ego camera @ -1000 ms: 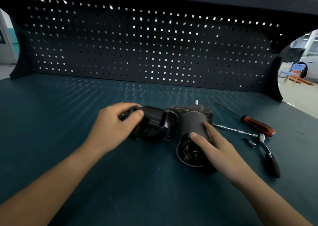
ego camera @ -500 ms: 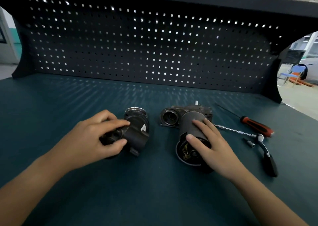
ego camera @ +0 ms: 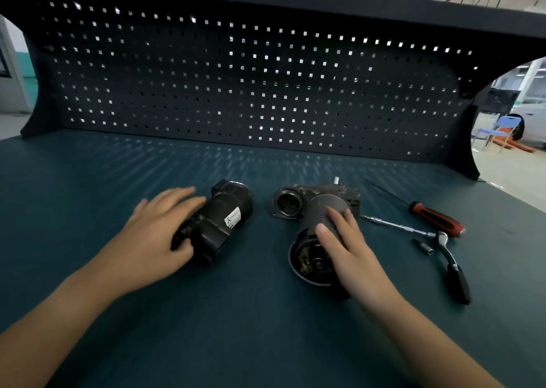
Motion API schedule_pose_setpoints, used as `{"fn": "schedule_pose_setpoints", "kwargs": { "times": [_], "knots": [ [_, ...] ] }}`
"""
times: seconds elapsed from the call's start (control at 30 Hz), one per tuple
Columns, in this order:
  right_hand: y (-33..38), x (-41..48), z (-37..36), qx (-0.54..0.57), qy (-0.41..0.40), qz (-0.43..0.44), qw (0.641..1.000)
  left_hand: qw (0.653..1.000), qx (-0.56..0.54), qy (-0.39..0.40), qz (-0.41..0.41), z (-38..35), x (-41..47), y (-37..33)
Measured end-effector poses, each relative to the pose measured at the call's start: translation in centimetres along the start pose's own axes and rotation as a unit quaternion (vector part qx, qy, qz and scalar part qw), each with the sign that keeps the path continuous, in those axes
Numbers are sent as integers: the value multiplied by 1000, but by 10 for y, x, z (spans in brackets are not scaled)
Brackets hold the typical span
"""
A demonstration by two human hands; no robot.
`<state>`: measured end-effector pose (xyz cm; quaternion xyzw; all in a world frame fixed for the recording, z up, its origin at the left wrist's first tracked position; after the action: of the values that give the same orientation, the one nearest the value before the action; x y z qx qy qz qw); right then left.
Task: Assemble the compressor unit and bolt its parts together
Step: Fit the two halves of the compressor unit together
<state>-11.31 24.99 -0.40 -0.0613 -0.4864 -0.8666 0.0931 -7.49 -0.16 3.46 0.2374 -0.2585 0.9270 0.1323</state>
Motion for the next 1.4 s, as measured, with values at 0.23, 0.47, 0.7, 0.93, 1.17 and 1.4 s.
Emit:
{"fn": "schedule_pose_setpoints", "kwargs": {
  "times": [0.23, 0.47, 0.7, 0.93, 1.17, 1.4],
  "knots": [
    [28, 4, 31, -11, -118, 86, 989, 959, -254, 93, 79, -66, -21, -64],
    [-28, 90, 53, -66, -103, -42, 992, 959, -183, 118, 180, -103, -12, -56],
    [-40, 103, 38, -113, -120, -53, 985, 903, -263, 6, 338, -118, -17, -63],
    [-35, 92, 42, -136, -113, -46, 983, 863, -368, -59, 341, -114, -15, -58],
    [-43, 64, 50, -135, -140, -53, 979, 868, -411, -69, 271, -95, -10, -55],
    [-31, 44, 63, -245, -168, -48, 954, 889, -381, -87, 238, -81, -12, -53]
  ]
}}
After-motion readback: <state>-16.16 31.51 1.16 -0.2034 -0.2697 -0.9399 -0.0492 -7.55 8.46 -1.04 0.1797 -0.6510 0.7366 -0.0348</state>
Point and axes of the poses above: each hand's wrist, its own x-axis towards the middle knuckle, its own z-axis out of the back of the hand, y = z × x, the point moved 9 cm from there along x, towards the middle knuckle, and after that the axes turned 10 degrees about -x, right-handed, at the moved point
